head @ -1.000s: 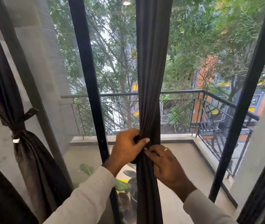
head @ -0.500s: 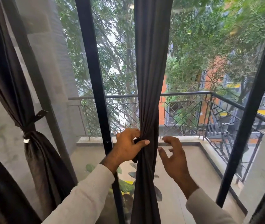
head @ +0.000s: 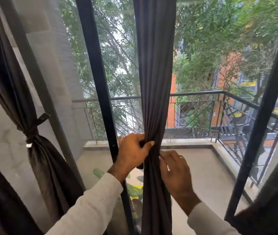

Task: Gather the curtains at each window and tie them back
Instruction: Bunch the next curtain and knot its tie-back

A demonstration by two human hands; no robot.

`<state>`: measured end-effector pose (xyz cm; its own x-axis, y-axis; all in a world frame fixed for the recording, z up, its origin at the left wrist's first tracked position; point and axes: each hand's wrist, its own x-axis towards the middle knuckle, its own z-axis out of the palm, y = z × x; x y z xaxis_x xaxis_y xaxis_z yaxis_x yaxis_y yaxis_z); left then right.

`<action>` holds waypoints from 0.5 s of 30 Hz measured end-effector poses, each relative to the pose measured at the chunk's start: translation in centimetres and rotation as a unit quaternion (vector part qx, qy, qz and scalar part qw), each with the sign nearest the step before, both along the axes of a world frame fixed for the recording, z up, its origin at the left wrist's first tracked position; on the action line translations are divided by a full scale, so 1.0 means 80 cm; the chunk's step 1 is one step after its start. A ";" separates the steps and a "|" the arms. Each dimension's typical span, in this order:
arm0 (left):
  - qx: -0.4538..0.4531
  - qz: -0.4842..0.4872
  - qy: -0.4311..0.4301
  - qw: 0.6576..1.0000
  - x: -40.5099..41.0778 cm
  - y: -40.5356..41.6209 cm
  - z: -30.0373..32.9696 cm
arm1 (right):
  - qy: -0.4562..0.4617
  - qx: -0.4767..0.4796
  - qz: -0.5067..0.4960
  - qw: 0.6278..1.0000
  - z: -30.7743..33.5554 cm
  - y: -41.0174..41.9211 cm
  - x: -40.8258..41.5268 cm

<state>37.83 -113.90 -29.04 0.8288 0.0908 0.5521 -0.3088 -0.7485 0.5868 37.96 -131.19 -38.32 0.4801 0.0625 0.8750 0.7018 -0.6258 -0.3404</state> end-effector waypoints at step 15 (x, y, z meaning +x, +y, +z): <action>-0.139 -0.177 0.078 0.971 0.016 0.014 -0.016 | 0.278 0.181 0.201 0.922 0.022 -0.023 0.020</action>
